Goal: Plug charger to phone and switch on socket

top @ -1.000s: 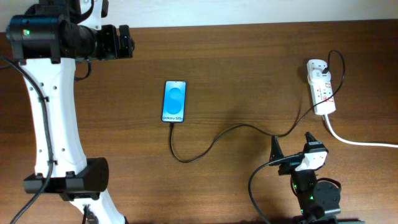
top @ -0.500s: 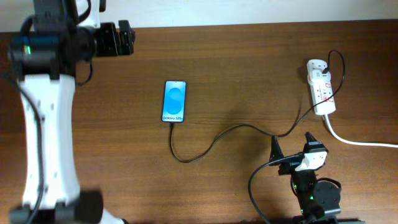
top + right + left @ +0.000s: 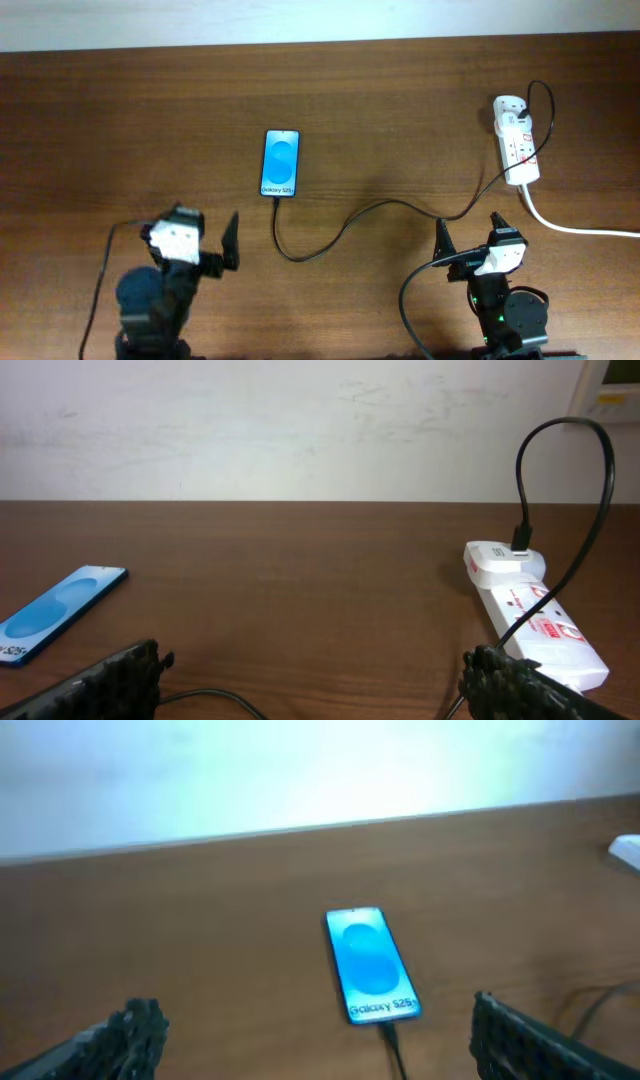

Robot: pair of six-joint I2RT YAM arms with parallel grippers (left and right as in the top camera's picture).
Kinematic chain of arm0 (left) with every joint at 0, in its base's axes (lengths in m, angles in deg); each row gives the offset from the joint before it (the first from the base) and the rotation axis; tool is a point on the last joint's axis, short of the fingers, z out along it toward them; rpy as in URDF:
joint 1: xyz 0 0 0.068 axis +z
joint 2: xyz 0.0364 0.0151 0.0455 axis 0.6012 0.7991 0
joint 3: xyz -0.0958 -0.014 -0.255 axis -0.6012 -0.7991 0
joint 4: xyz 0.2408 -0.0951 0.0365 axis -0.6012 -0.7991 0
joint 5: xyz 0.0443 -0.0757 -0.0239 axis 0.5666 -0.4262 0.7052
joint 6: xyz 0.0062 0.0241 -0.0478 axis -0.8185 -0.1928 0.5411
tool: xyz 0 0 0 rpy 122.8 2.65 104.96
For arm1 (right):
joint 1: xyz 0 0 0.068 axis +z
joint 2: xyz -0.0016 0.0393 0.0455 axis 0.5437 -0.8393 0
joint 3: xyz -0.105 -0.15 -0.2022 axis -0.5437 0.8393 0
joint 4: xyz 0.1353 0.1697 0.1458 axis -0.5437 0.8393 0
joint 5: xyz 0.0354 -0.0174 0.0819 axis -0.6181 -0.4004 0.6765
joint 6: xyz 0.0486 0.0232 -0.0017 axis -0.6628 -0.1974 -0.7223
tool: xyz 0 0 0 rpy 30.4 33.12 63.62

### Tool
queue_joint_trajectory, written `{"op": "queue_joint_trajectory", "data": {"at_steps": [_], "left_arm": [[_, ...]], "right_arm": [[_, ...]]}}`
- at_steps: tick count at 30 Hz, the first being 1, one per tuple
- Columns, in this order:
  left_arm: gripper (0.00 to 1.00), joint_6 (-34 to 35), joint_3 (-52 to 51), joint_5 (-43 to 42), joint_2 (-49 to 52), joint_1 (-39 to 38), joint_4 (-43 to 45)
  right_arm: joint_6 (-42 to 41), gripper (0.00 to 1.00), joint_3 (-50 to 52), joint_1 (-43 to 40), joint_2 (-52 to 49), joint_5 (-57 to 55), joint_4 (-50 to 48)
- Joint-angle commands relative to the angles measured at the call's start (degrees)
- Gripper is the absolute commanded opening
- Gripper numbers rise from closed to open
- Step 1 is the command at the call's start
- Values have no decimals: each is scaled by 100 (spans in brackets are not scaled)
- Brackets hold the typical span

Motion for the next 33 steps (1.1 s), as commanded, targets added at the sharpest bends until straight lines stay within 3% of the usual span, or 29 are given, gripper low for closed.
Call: {"op": "queue_joint_trajectory", "data": {"at_steps": [1,3,9,22,33], "left_arm": [[99,-490,-662,256,-741,31,308],[99,-555,-852,461,-988,31,411],[99,-1622,-1075,588,-1434,37,525],[99,-1641,-1690,754,-2420,37,649],[99,-1637,-1829,813,-2437,37,385]], "right_arm": [[-22,98,37,-2,44,11,31],[-22,98,37,-2,44,11,31],[-22,98,37,-2,44,11,31],[-22,98,37,-2,44,11,31],[-22,98,37,-2,44,11,31]]}}
